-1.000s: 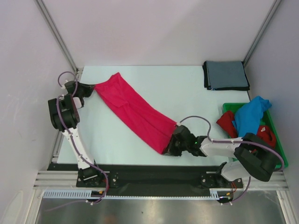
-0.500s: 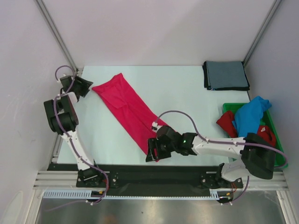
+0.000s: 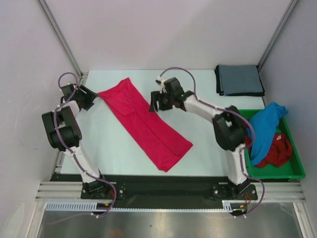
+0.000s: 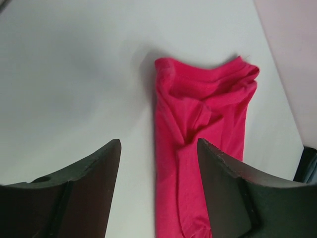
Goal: Fold and stack the t-shirts
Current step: Fold the tshirt
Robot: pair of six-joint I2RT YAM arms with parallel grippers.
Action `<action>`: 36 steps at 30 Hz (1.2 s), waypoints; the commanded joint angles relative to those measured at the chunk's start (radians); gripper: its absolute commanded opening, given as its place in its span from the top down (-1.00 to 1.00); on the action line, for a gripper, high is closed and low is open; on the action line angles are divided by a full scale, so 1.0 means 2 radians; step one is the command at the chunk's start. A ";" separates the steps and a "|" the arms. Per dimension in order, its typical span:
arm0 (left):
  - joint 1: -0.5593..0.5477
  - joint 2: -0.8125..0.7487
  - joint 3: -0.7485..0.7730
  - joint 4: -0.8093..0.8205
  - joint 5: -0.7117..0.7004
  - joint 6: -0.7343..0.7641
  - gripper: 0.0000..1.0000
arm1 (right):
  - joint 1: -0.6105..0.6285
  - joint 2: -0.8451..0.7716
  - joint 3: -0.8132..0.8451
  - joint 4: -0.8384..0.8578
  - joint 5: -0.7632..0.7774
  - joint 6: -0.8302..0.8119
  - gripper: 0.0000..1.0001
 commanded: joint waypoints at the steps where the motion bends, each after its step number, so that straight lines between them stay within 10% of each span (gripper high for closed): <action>1: 0.001 0.018 0.018 -0.011 0.025 0.014 -0.37 | -0.028 0.115 0.153 -0.006 -0.053 -0.049 -0.41; 8: -0.003 0.072 0.061 -0.010 0.048 0.008 -0.45 | -0.048 0.308 0.395 -0.035 -0.094 -0.043 -0.41; 26: -0.013 0.184 0.153 0.037 0.088 -0.070 -0.09 | -0.050 0.435 0.494 0.077 -0.113 0.071 0.21; 36: -0.027 0.238 0.219 0.044 0.099 -0.099 0.33 | -0.060 0.436 0.474 0.120 -0.066 0.124 0.93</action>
